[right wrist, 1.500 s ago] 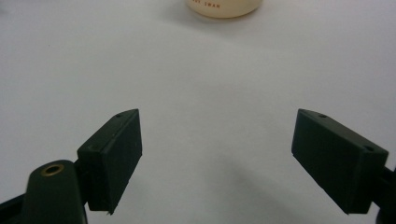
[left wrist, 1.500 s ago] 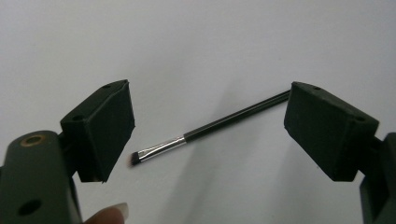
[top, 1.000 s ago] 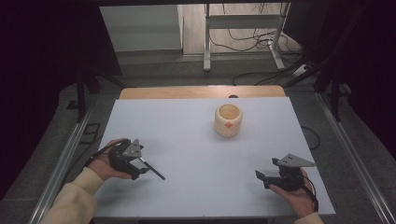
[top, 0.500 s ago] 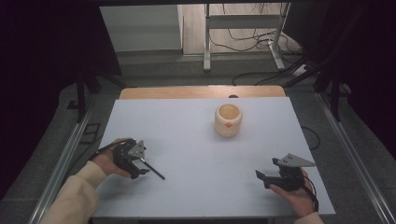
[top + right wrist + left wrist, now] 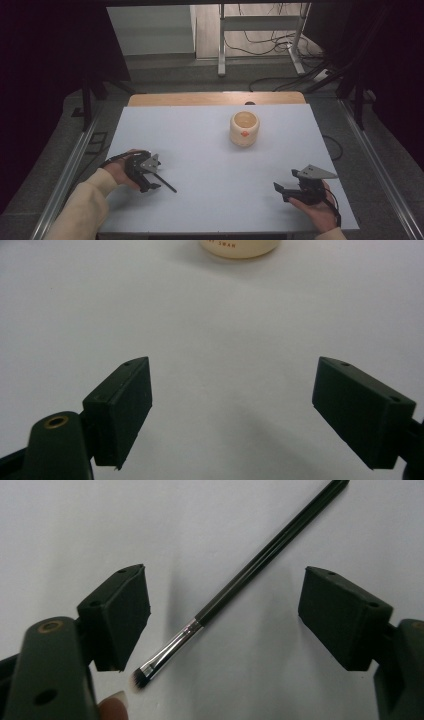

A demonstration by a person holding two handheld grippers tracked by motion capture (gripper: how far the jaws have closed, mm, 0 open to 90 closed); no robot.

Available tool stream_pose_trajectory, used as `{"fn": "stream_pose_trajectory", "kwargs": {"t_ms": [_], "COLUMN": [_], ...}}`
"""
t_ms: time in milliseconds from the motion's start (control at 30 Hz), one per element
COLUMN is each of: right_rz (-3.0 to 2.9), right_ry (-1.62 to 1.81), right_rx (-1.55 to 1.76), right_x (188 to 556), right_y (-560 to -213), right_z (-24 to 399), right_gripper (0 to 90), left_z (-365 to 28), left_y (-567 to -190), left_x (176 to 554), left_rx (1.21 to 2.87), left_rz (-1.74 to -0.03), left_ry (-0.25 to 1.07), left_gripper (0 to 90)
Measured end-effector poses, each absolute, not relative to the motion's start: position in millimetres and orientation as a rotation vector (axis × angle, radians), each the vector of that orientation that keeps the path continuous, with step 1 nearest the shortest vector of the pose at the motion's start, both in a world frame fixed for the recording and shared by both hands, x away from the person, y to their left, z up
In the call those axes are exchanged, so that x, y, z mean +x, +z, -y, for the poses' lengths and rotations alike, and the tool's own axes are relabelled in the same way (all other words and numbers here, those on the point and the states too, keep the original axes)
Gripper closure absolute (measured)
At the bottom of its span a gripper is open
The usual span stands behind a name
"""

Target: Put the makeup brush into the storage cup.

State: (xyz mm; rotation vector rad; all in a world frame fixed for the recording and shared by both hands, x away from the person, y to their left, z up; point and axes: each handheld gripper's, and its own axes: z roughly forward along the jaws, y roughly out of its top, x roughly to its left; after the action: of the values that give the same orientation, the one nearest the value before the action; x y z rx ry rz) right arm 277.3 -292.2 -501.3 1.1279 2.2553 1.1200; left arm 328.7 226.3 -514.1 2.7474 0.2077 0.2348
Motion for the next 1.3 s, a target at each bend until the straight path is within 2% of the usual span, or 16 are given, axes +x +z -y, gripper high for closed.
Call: {"fn": "stream_pose_trajectory", "kwargs": {"t_ms": [133,333,500,733,800,967,1300], "right_rz": [-2.254,-2.254,-2.256,-2.256,-2.255,-2.256,-2.253], "right_ry": [1.120,1.119,1.117,1.121,1.122,1.123,1.129], "right_rx": [1.127,1.128,1.122,1.123,1.121,1.123,1.117], "right_x": [277.1,277.2,277.1,277.0,276.9,277.1,276.1], "right_y": [-501.1,-501.3,-501.1,-500.8,-500.7,-500.8,-499.7], "right_z": [292.4,292.1,291.4,291.5,291.6,291.5,290.6], "right_gripper": [16.6,16.5,16.6,16.6,16.7,16.8,17.1], "left_z": [-225.9,-228.7,-228.5,-230.2,-229.5,-224.8,-221.4], "left_y": [-517.2,-519.5,-519.8,-519.6,-518.7,-515.5,-514.2], "left_x": [331.3,335.3,339.9,344.5,344.9,342.0,337.9], "left_rx": [2.752,2.740,2.744,2.741,2.746,2.779,2.799], "left_rz": [-0.187,-0.185,-0.210,-0.181,-0.152,-0.022,0.039], "left_ry": [0.197,0.131,0.019,-0.022,-0.020,-0.014,-0.020], "left_gripper": [27.1,30.3,41.2,45.4,49.8,68.2,81.1]}}
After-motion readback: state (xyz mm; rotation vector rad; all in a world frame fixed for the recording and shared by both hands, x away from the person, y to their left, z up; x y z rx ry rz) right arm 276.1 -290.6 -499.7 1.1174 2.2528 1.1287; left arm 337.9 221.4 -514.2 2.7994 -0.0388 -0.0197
